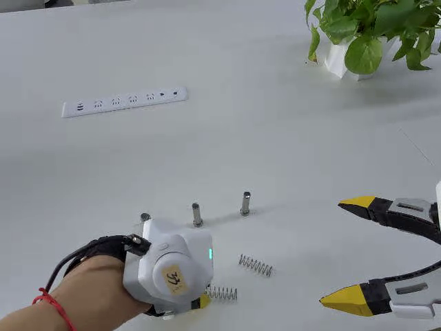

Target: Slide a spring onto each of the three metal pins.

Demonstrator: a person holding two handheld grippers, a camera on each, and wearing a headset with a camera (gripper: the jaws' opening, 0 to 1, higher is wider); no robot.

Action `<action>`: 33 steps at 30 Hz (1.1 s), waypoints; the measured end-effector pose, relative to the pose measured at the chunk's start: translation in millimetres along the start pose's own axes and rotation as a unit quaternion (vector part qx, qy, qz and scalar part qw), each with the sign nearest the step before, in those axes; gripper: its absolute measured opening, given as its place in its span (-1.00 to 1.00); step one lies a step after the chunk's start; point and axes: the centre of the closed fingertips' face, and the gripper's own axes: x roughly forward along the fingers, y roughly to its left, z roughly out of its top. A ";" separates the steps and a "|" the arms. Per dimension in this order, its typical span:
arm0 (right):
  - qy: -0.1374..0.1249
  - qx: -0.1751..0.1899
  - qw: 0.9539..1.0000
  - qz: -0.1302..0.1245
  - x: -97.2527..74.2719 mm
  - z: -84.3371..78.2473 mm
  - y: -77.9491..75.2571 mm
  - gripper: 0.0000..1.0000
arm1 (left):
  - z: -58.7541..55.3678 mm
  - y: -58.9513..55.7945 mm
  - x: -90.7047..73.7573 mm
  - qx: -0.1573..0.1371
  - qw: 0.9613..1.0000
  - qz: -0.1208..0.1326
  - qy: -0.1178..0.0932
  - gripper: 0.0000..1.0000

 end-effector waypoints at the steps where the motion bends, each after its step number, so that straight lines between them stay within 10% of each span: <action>1: -0.001 0.000 1.000 0.001 0.4 1.1 0.5 0.72 | 0.8 0.1 -1.0 -0.002 1.000 0.001 -0.003 -0.87; 16: -0.011 -0.024 0.999 0.032 8.1 28.7 16.2 0.61 | 21.9 5.3 -34.8 -0.057 0.994 0.043 -0.086 -0.87; 33: -0.056 -0.046 0.994 0.085 25.6 92.4 42.8 0.29 | 60.8 13.1 -98.9 -0.127 0.960 0.095 -0.231 -0.87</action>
